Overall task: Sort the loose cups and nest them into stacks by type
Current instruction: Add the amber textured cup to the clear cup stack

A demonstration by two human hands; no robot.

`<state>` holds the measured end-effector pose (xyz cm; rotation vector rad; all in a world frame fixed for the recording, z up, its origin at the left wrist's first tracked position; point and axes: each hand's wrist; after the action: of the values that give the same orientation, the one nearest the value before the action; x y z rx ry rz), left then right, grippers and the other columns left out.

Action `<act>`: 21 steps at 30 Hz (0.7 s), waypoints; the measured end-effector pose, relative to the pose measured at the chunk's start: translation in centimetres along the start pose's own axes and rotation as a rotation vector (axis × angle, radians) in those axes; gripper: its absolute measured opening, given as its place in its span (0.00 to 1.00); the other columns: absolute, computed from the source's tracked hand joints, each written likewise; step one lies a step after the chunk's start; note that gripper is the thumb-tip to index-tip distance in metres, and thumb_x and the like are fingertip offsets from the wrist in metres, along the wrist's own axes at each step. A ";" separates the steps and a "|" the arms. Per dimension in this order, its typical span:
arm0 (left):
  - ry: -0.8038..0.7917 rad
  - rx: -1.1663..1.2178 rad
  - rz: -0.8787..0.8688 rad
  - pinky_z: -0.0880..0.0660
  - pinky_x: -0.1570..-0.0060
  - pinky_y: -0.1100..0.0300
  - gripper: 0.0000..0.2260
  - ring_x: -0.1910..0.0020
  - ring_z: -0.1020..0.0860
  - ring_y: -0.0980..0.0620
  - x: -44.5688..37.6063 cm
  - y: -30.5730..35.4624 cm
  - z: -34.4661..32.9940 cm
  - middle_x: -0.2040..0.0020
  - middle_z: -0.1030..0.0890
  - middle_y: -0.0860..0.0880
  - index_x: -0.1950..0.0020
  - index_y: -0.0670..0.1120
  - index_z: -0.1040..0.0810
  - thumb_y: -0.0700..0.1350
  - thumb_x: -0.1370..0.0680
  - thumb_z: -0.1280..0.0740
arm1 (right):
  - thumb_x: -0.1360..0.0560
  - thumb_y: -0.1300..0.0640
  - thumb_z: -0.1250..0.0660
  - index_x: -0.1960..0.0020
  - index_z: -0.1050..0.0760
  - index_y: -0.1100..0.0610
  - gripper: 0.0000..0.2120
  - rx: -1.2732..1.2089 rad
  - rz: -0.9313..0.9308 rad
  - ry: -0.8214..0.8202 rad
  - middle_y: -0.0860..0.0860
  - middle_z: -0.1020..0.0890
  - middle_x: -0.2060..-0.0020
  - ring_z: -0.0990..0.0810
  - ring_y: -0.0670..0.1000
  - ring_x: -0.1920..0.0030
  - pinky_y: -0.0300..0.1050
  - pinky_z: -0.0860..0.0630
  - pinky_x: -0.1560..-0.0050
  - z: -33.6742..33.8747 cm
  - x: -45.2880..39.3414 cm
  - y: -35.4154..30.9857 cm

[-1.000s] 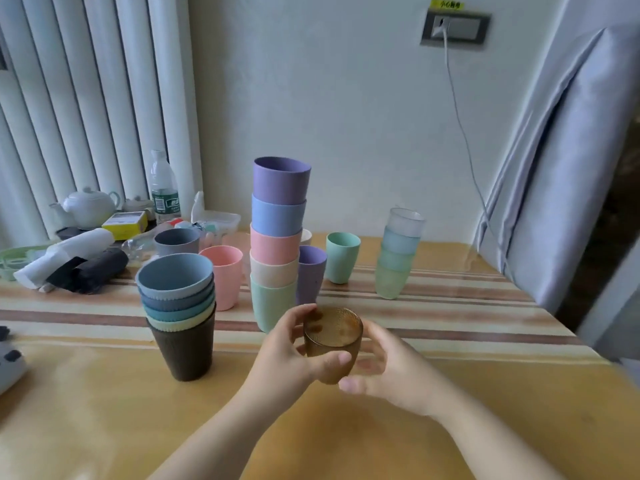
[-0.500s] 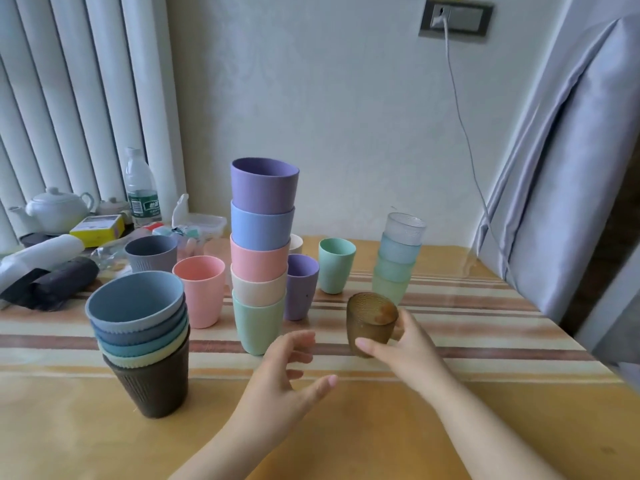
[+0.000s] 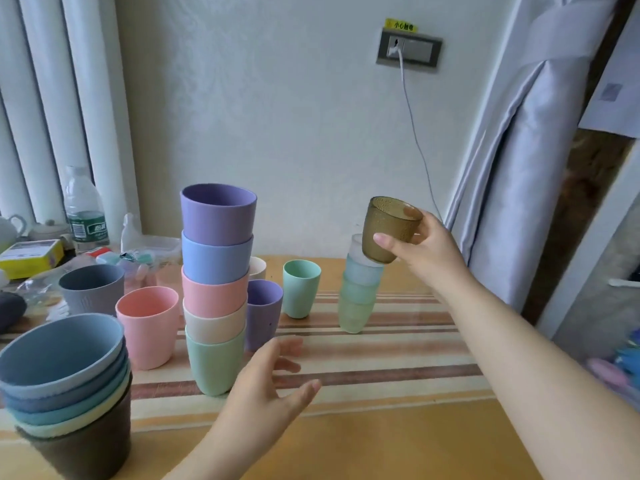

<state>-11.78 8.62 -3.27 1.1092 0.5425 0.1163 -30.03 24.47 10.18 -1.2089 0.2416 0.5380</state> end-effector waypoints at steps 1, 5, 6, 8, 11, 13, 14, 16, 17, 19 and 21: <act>-0.004 0.002 -0.020 0.26 0.54 0.71 0.18 0.51 0.24 0.61 -0.9 0.5 -0.6 0.50 0.22 0.57 0.48 0.58 0.28 0.43 0.31 0.26 | 0.38 0.49 0.23 0.41 0.29 0.47 0.28 -0.002 0.010 0.011 0.45 0.21 0.44 0.22 0.46 0.43 0.47 0.26 0.40 0.3 -1.3 -0.4; -0.012 0.008 -0.048 0.27 0.53 0.70 0.16 0.52 0.26 0.65 -4.2 1.4 -2.4 0.49 0.22 0.59 0.49 0.57 0.28 0.42 0.30 0.28 | 0.38 0.48 0.23 0.36 0.31 0.50 0.33 0.031 -0.046 0.021 0.47 0.22 0.43 0.23 0.48 0.43 0.46 0.26 0.41 0.0 -5.1 0.2; -0.017 0.019 -0.041 0.27 0.53 0.69 0.15 0.52 0.26 0.65 -4.8 1.3 -2.7 0.50 0.22 0.59 0.50 0.57 0.27 0.41 0.30 0.28 | 0.38 0.47 0.23 0.36 0.31 0.50 0.33 0.046 -0.072 0.012 0.47 0.22 0.43 0.23 0.49 0.43 0.48 0.26 0.40 -0.4 -5.6 0.8; -0.022 0.033 -0.020 0.26 0.55 0.69 0.14 0.54 0.25 0.64 -5.6 0.7 -3.0 0.51 0.21 0.58 0.51 0.56 0.26 0.41 0.30 0.28 | 0.39 0.47 0.23 0.37 0.31 0.50 0.33 0.056 -0.119 -0.008 0.47 0.22 0.43 0.23 0.49 0.42 0.49 0.26 0.40 -1.3 -6.4 2.2; -0.019 0.075 0.011 0.25 0.56 0.68 0.14 0.55 0.23 0.62 -6.1 -0.3 -3.3 0.53 0.20 0.56 0.51 0.55 0.25 0.43 0.33 0.28 | 0.39 0.47 0.23 0.37 0.30 0.51 0.33 0.029 -0.192 -0.055 0.46 0.23 0.43 0.24 0.49 0.43 0.47 0.26 0.41 -2.6 -6.5 4.1; -0.015 0.080 0.033 0.25 0.56 0.66 0.14 0.56 0.23 0.61 -6.2 -1.1 -3.3 0.53 0.19 0.56 0.51 0.56 0.25 0.45 0.34 0.28 | 0.35 0.49 0.24 0.35 0.34 0.51 0.32 -0.004 -0.222 -0.089 0.45 0.26 0.44 0.27 0.48 0.44 0.44 0.29 0.44 -3.1 -6.2 4.9; -0.015 0.078 0.042 0.25 0.55 0.65 0.14 0.55 0.23 0.61 -6.2 -1.5 -3.2 0.54 0.19 0.57 0.51 0.57 0.25 0.45 0.34 0.28 | 0.34 0.50 0.25 0.34 0.35 0.51 0.32 -0.031 -0.231 -0.093 0.44 0.28 0.45 0.28 0.47 0.44 0.43 0.31 0.45 -3.3 -6.1 5.2; -0.013 0.076 0.043 0.24 0.54 0.63 0.14 0.56 0.23 0.60 -6.1 -2.0 -3.3 0.53 0.21 0.61 0.52 0.57 0.25 0.47 0.35 0.28 | 0.33 0.51 0.26 0.34 0.37 0.51 0.32 -0.086 -0.237 -0.085 0.44 0.30 0.45 0.30 0.46 0.44 0.42 0.34 0.46 -3.4 -6.1 5.6; -0.012 0.073 0.039 0.24 0.53 0.62 0.14 0.56 0.23 0.60 -6.0 -2.2 -3.2 0.52 0.22 0.64 0.52 0.57 0.25 0.48 0.35 0.29 | 0.32 0.52 0.26 0.34 0.37 0.52 0.32 -0.110 -0.240 -0.083 0.44 0.30 0.45 0.31 0.45 0.45 0.42 0.34 0.46 -3.4 -6.1 5.7; -0.012 0.071 0.026 0.24 0.52 0.62 0.14 0.57 0.22 0.60 -5.8 -2.1 -3.2 0.51 0.23 0.67 0.52 0.57 0.25 0.47 0.35 0.30 | 0.32 0.53 0.26 0.34 0.37 0.52 0.32 -0.137 -0.250 -0.081 0.45 0.30 0.45 0.31 0.45 0.45 0.42 0.34 0.46 -3.5 -6.0 5.8; -0.014 0.070 0.015 0.25 0.52 0.64 0.14 0.56 0.22 0.60 -5.5 -1.9 -3.1 0.51 0.24 0.67 0.51 0.57 0.25 0.48 0.35 0.30 | 0.33 0.52 0.26 0.34 0.37 0.52 0.32 -0.143 -0.259 -0.086 0.46 0.28 0.43 0.29 0.47 0.45 0.43 0.34 0.46 -3.6 -5.9 5.8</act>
<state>-18.33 8.34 -3.99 1.1819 0.5294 0.1026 -37.62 20.97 6.83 -1.3287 -0.0281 0.3844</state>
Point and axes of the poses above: each hand's wrist, its own x-axis away from the middle knuckle, its own z-axis out of the back of the hand, y = z × x
